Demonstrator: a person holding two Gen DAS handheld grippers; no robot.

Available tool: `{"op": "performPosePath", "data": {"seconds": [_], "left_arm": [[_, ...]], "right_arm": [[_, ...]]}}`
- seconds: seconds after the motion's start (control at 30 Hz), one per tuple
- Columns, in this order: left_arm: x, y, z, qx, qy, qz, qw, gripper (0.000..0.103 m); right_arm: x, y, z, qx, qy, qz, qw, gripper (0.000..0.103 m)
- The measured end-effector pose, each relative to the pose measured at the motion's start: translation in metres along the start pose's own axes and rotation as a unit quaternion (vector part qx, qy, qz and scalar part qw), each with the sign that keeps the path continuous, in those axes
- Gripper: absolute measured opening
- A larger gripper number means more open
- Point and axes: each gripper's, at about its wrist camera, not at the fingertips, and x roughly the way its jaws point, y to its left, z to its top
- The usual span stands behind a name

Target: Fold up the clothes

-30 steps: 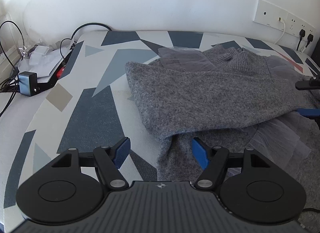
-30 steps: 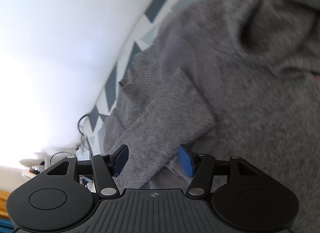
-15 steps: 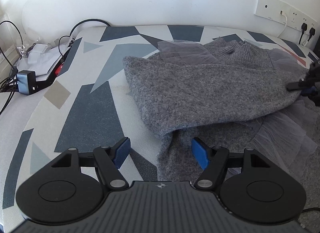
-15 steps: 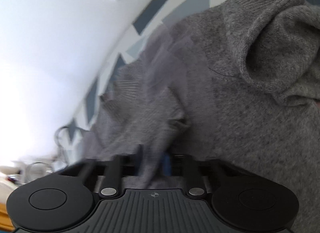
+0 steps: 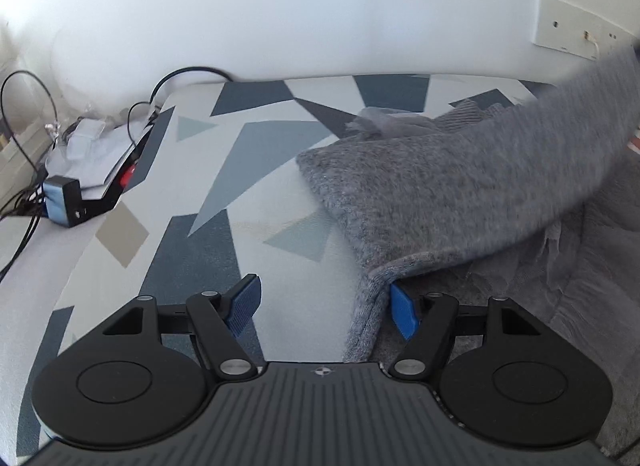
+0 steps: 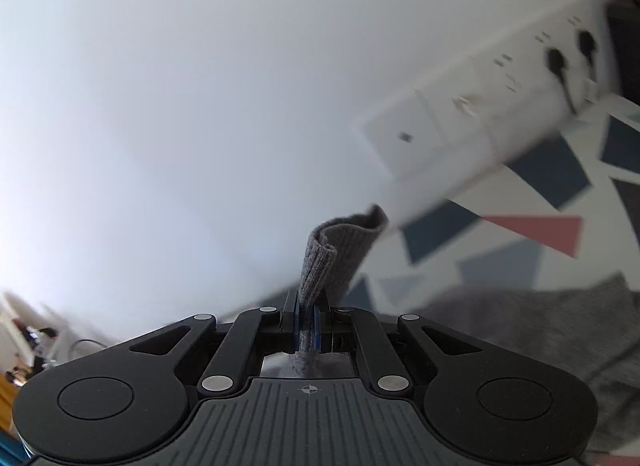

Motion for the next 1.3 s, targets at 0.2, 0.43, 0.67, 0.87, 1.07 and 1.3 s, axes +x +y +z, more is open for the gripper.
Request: {"op": "performPosePath", "data": {"seconds": [0.2,0.43,0.67,0.87,1.07,1.3], "left_arm": [[-0.002,0.012,-0.005,-0.006,-0.007,0.007,0.9999,0.071],[-0.001,0.021,-0.007,-0.019,-0.002,0.008,0.9998,0.073],[0.000,0.024,-0.008,-0.029,0.002,0.007,0.9995,0.075],[-0.001,0.025,-0.011,-0.044,0.008,0.012,0.9989,0.080],[-0.001,0.028,-0.010,-0.050,0.017,0.008,0.9986,0.081],[-0.021,0.035,-0.014,-0.058,0.032,0.001,0.9978,0.081]], "right_arm": [[0.021,-0.062,-0.040,0.035,0.055,-0.100,0.993,0.005],[0.033,-0.073,-0.057,0.010,0.092,-0.127,0.988,0.006],[0.028,-0.067,-0.064,-0.040,0.097,-0.159,0.982,0.019],[0.022,-0.074,-0.062,-0.043,0.092,-0.174,0.980,0.019],[0.023,-0.070,-0.070,-0.089,0.100,-0.185,0.974,0.008],[0.021,-0.065,-0.076,-0.113,0.103,-0.200,0.968,0.009]]}}
